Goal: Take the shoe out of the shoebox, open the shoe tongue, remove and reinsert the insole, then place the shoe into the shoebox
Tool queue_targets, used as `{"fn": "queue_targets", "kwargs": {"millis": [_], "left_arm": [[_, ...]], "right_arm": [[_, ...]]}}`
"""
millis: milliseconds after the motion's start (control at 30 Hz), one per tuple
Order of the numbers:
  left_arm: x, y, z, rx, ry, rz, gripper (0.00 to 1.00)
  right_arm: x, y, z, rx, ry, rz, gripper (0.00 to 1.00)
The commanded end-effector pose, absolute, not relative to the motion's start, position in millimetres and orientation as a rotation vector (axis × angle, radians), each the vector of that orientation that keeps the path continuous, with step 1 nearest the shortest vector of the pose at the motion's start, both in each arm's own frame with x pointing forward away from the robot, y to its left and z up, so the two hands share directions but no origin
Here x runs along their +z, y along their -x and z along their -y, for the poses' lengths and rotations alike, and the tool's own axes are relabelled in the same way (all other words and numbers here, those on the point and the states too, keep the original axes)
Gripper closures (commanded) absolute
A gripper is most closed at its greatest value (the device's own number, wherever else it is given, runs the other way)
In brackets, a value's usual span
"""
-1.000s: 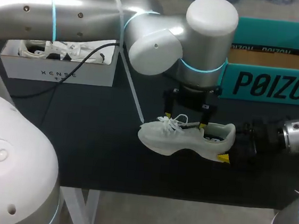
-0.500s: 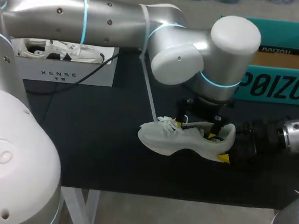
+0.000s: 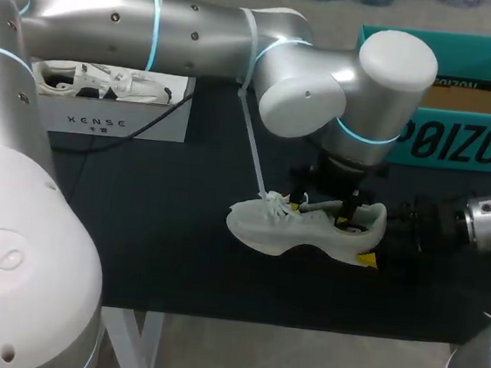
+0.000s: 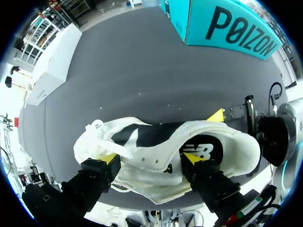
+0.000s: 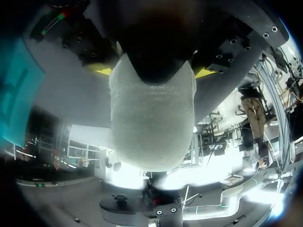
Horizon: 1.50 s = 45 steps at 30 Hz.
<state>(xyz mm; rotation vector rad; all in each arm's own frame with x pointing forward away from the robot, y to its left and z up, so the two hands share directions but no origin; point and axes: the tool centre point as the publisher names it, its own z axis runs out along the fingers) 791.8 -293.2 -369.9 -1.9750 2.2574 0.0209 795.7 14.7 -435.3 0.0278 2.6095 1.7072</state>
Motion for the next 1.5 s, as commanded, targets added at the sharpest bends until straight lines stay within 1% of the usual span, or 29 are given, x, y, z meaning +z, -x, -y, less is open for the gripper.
{"fn": "queue_targets", "kwargs": {"millis": [33, 433, 900, 1033, 1067, 1100, 1133, 1167, 1200, 1233, 1267, 1500], "left_arm": [[-366.7, -787.3, 285.5, 0.004, 1.982, -2.257, 1.00], [-349.3, -790.2, 264.6, -0.011, 2.003, -2.222, 1.00], [-325.5, -804.1, 205.0, -0.068, 2.107, -2.111, 1.00], [-323.6, -806.2, 197.2, -0.077, 2.133, -2.107, 1.00], [-323.7, -806.2, 197.2, -0.077, 2.136, -2.109, 0.93], [-324.6, -806.2, 197.9, -0.077, 2.139, -2.116, 0.75], [-325.8, -805.7, 200.0, -0.078, 2.142, -2.123, 0.61], [-327.2, -805.2, 202.3, -0.078, 2.145, -2.137, 0.53], [-328.5, -804.6, 204.6, -0.079, 2.149, -2.150, 0.31], [-329.7, -804.1, 207.2, -0.083, 2.152, -2.164, 0.05], [-330.8, -803.7, 210.1, -0.089, 2.162, -2.186, 0.00], [-334.6, -800.9, 230.0, -0.113, 2.194, -2.261, 0.00]], "right_arm": [[-440.4, -795.6, -19.7, 1.702, -0.031, -2.612, 1.00], [-440.4, -795.6, -19.7, 1.702, -0.031, -2.612, 1.00], [-440.4, -795.6, -19.7, 1.702, -0.031, -2.612, 1.00], [-440.4, -795.6, -19.7, 1.702, -0.031, -2.612, 1.00], [-440.4, -795.6, -19.7, 1.702, -0.031, -2.612, 1.00], [-440.4, -795.6, -19.7, 1.702, -0.031, -2.612, 1.00], [-440.4, -795.6, -19.7, 1.702, -0.031, -2.612, 1.00], [-440.4, -795.6, -19.7, 1.702, -0.031, -2.612, 1.00], [-440.4, -795.6, -19.7, 1.702, -0.031, -2.612, 1.00], [-440.4, -795.6, -19.7, 1.702, -0.031, -2.612, 1.00], [-440.4, -795.6, -19.7, 1.702, -0.031, -2.612, 1.00], [-440.4, -795.6, -19.7, 1.702, -0.031, -2.612, 1.00]]}}
